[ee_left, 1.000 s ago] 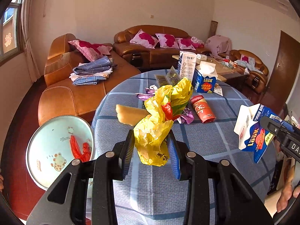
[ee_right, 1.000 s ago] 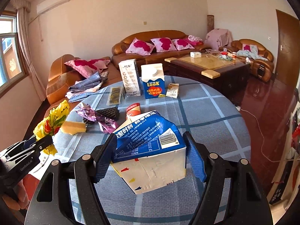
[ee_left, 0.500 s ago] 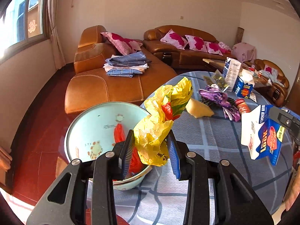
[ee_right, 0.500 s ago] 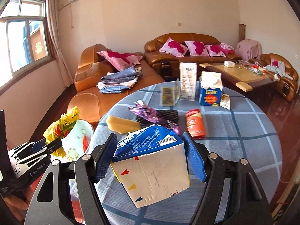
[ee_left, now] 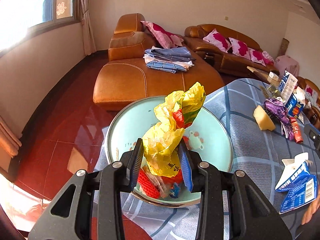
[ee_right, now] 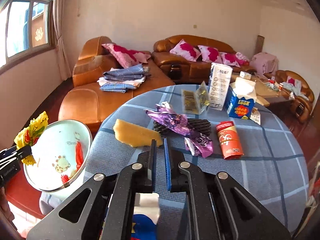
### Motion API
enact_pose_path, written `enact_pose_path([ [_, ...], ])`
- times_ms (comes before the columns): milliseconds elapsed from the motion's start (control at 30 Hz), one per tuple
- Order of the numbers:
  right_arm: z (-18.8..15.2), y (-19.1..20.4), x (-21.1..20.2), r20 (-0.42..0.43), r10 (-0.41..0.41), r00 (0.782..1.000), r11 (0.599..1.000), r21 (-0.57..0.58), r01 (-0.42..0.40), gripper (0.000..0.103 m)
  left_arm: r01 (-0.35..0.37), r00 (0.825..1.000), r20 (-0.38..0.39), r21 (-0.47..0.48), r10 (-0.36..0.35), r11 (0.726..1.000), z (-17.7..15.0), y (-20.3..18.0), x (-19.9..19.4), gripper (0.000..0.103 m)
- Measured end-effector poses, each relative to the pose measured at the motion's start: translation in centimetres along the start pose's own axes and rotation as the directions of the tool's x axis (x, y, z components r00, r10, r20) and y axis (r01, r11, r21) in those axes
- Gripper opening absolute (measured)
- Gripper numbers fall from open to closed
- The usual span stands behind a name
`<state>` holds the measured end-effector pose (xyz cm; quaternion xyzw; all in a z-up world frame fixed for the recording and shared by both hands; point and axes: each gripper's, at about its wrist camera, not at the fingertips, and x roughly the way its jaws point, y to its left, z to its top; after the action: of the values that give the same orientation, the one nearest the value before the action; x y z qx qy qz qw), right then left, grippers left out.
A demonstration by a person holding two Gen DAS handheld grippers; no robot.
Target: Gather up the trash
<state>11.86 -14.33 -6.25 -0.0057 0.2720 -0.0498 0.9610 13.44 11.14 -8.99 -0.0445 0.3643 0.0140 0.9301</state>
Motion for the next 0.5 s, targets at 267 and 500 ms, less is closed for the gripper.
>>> enact_pose_path([
  [267,1.1,-2.0,2.3,0.073,-0.076,0.994,0.997,0.026,0.074,0.031,0.012,1.000,-0.002,0.020,-0.012,1.000,-0.1,-1.0,0.0,0.035],
  [500,1.8,-5.2,2.3,0.045,-0.034,0.998,0.989,0.143,0.027,0.064,0.011,1.000,-0.002,0.019,-0.011,1.000,-0.2,-0.9,-0.1,0.035],
])
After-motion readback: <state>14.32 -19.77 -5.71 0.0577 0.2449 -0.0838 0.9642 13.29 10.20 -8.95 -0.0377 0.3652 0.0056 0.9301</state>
